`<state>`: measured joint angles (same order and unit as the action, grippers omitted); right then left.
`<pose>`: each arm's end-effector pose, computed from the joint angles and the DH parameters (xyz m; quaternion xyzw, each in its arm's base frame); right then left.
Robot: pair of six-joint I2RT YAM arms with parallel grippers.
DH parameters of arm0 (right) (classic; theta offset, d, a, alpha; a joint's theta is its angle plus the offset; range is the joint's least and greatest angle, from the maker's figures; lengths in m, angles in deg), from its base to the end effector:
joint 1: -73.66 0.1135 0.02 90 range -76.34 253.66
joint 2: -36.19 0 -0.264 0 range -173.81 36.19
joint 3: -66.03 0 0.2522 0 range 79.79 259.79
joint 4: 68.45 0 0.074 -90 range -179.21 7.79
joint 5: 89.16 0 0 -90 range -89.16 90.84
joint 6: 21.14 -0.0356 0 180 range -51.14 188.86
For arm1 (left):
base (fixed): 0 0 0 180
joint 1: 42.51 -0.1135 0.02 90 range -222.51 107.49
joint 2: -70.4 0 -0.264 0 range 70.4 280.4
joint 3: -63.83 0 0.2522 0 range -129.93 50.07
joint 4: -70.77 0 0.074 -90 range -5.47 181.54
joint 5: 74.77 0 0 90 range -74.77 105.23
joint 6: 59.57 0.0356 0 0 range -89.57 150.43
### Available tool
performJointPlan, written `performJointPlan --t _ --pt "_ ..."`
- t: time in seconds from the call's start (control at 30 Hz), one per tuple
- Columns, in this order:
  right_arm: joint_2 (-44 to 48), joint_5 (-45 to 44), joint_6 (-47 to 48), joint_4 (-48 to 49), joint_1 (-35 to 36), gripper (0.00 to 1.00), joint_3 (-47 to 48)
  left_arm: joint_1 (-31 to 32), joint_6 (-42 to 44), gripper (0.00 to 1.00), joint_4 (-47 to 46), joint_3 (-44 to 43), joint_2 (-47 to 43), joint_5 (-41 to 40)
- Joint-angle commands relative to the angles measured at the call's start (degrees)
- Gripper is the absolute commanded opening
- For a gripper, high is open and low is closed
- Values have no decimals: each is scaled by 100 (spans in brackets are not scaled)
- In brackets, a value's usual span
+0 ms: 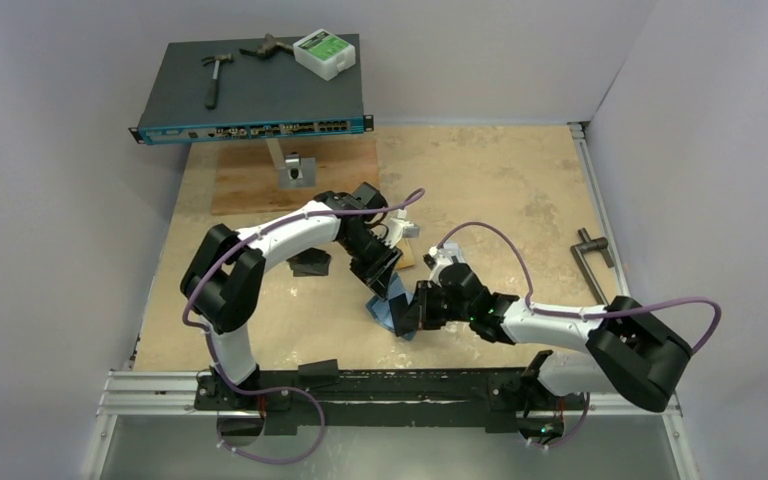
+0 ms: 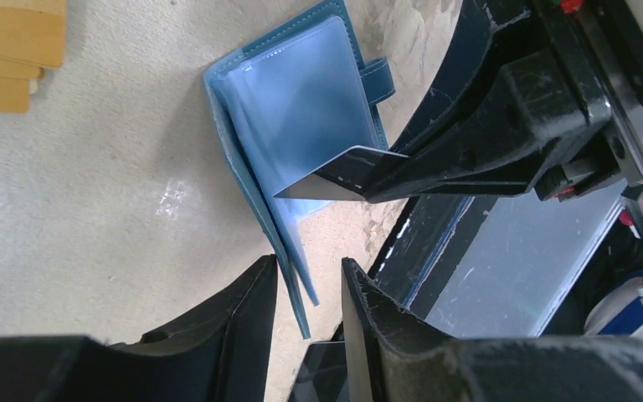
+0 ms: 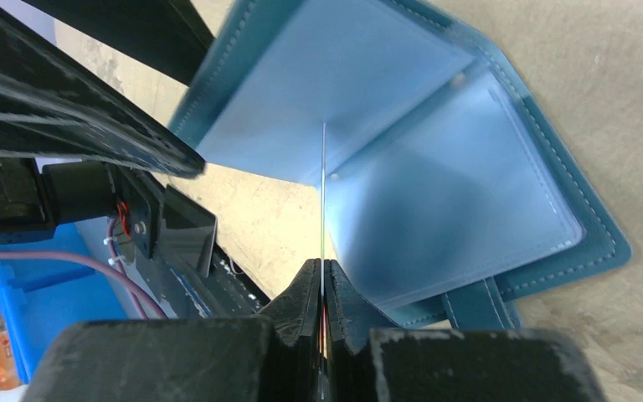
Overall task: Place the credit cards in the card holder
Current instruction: Open the card holder at the center of the board.
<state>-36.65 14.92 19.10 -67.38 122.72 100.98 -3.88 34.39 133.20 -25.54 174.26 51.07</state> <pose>0.1429 0.1779 0.1458 -0.0494 0.8878 0.4087 0.2058 0.2609 -0.2352 0.2065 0.3760 0.8680 -0.3241 0.0124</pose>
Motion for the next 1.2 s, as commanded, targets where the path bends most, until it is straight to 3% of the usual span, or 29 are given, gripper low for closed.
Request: performJointPlan --t 0.0,0.53,0.7,0.83,1.07,1.17 --pt "-116 49 194 388 -37 0 280 -31 -22 34 36 -129 156 375" --pt "-136 50 70 680 -98 0 -121 -62 -312 12 -240 -24 554 -367" --pt "-93 46 -14 780 -107 0 -370 -98 -345 17 -177 -90 696 -212" --pt "-42 63 -72 871 -108 0 -607 -155 -501 34 -57 -232 924 65" --pt "-175 106 -60 1022 -116 0 -739 -252 -663 42 64 -456 1315 474" --pt "-275 138 -56 1136 -120 0 -780 -336 -732 38 67 -481 1413 732"
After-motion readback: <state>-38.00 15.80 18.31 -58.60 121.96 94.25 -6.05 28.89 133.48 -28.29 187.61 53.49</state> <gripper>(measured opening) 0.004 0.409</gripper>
